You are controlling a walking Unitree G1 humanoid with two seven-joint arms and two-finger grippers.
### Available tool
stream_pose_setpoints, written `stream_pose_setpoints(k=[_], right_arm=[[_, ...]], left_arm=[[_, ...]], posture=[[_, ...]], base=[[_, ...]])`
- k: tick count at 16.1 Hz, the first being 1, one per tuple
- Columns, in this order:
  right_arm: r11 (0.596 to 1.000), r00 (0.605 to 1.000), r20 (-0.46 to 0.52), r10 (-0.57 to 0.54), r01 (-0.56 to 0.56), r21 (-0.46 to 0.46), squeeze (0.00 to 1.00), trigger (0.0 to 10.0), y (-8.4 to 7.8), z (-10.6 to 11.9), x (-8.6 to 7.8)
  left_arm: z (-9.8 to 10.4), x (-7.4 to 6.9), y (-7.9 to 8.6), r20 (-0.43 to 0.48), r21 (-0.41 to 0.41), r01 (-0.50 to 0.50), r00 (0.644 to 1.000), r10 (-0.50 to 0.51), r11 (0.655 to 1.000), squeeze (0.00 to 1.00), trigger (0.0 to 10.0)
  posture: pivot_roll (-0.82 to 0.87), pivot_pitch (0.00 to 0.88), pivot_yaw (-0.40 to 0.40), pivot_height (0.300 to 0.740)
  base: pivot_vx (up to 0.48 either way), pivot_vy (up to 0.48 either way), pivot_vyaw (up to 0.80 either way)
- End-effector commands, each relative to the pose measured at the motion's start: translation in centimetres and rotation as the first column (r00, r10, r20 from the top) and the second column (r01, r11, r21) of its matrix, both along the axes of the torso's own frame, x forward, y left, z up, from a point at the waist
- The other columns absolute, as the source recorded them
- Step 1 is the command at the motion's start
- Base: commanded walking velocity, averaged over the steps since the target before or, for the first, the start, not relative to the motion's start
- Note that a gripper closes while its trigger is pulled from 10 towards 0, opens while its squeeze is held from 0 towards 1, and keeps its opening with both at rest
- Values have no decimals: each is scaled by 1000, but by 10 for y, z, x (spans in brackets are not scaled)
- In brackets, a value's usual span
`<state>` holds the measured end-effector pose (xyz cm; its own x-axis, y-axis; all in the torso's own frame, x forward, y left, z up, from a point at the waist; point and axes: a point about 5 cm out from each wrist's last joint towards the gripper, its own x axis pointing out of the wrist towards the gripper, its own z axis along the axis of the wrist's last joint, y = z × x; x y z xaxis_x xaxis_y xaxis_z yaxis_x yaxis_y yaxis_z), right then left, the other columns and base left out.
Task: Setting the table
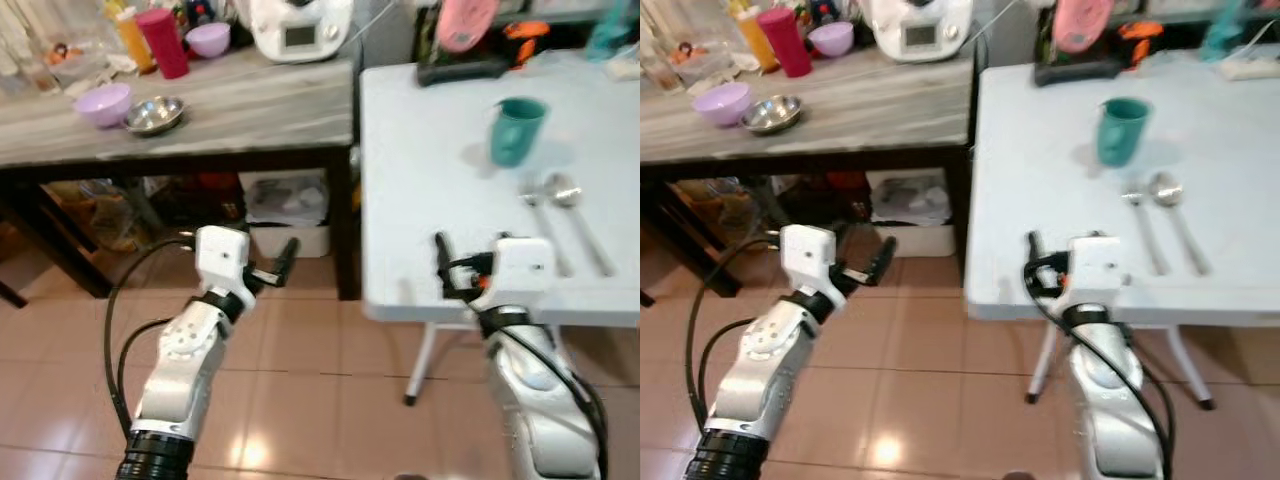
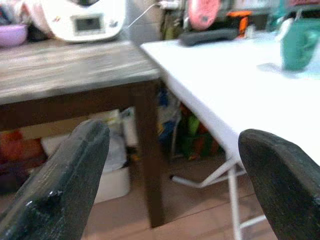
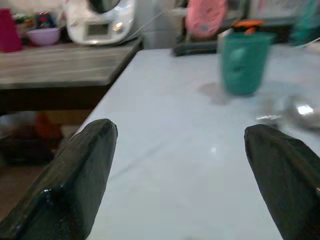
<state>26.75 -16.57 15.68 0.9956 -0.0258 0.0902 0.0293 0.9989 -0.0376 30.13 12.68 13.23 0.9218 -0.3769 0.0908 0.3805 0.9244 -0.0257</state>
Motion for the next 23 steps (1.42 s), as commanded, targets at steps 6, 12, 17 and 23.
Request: stream_pose_setpoints(k=[6, 12, 17, 23], right_arm=[[1000, 1000, 8, 29, -29, 8, 0, 10000, 8, 2, 2], [1000, 1000, 11, 25, -25, 7, 0, 10000, 7, 3, 3], [1000, 1000, 7, 21, -21, 6, 0, 10000, 7, 1, 2], [1000, 1000, 5, 19, -19, 9, 0, 10000, 8, 0, 1]], left_arm=[[-6, -4, 8, -17, 21, -31, 999, 31, 999, 0, 10000], [-7, -3, 6, -20, 17, -29, 999, 29, 999, 0, 10000], [-6, -4, 6, -9, 18, -3, 1000, 3, 1000, 0, 10000], [-4, -8, 7, -9, -20, 62, 998, -62, 998, 0, 10000]], posture=[[-296, 80, 118, 740], [-301, 79, 118, 740], [-302, 81, 123, 740], [-298, 82, 129, 740]], base=[[0, -315, 0], [0, -311, 0], [0, 0, 0], [96, 0, 0]])
